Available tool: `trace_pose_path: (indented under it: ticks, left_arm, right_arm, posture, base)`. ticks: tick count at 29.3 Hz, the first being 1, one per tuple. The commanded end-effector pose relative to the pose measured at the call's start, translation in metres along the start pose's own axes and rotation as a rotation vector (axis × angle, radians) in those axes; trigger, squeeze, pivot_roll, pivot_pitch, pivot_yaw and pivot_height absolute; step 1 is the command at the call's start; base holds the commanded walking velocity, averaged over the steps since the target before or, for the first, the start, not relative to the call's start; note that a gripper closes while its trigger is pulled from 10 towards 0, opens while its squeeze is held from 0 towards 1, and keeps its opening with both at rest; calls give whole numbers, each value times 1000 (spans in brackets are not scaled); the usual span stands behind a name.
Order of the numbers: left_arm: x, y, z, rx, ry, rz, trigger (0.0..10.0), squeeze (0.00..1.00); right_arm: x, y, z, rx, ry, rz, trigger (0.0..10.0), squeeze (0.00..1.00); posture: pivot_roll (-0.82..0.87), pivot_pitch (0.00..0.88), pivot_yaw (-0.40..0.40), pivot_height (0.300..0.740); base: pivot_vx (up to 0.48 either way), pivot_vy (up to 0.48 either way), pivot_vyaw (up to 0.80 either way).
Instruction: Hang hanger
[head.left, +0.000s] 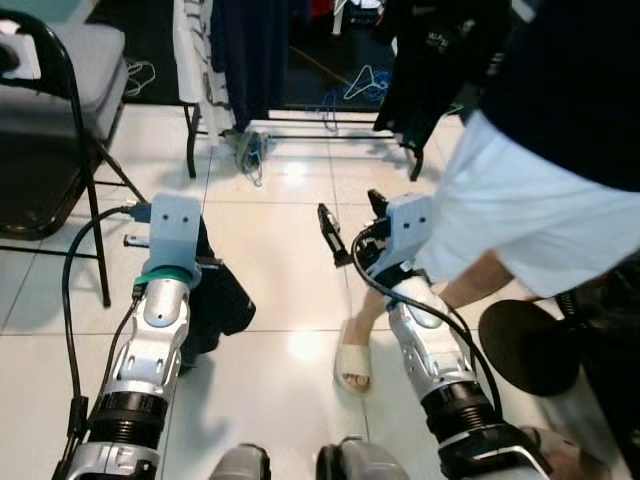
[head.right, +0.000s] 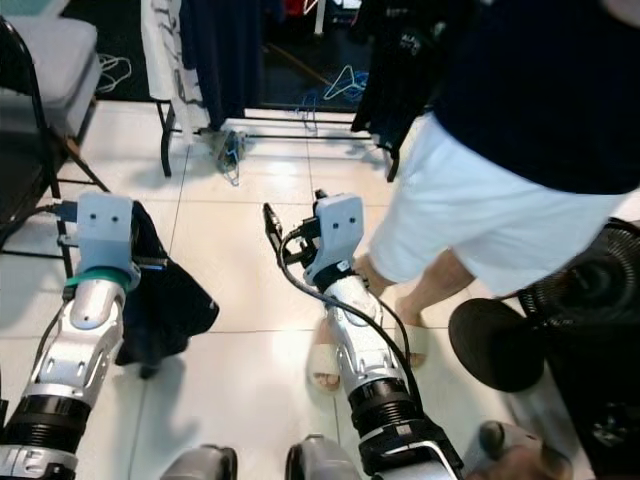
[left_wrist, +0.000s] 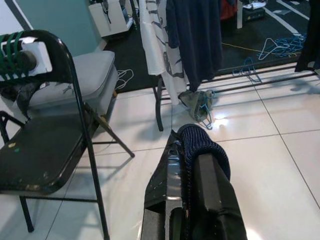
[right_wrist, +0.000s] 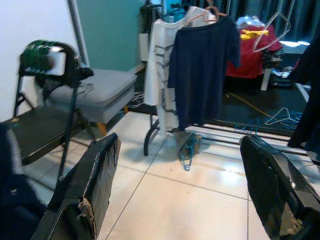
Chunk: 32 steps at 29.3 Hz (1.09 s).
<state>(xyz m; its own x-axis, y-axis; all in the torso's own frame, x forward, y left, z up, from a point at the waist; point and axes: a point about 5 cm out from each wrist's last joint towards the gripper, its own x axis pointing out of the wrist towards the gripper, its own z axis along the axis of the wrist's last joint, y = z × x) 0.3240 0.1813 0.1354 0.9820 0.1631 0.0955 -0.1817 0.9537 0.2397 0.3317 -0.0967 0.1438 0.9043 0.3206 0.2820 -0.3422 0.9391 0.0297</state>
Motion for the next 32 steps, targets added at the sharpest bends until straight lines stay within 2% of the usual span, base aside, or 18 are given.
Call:
trace_pose_path:
  ticks: [1, 5, 11, 17, 32]
  left_arm:
    - [1, -12, 10, -12, -43, -43, 10000, 0]
    - [1, -15, 12, -18, -48, -56, 10000, 0]
    - [-1, -29, 22, -39, -79, -102, 10000, 0]
    - [-2, -32, 24, -44, -88, -112, 10000, 0]
    - [-1, -33, 27, -46, -93, -119, 10000, 0]
  right_arm:
    - [-4, -14, 0, 10, 3, -66, 10000, 0]
    - [-4, -17, 1, 8, 1, -77, 10000, 0]
    - [-5, -25, 4, 0, -11, -105, 10000, 0]
    - [-5, -26, 5, -5, -15, -111, 10000, 0]
    - [-3, -25, 7, -13, -24, -110, 10000, 0]
  posture:
    - [-55, 61, 18, 740]
    - [-60, 62, 21, 740]
    - [-65, 67, 22, 740]
    - [-63, 69, 21, 740]
    - [-61, 70, 27, 740]
  base:
    - [450, 0, 0]
    - [417, 0, 0]
    - [359, 0, -768]
    - [314, 0, -635]
    - [396, 0, 0]
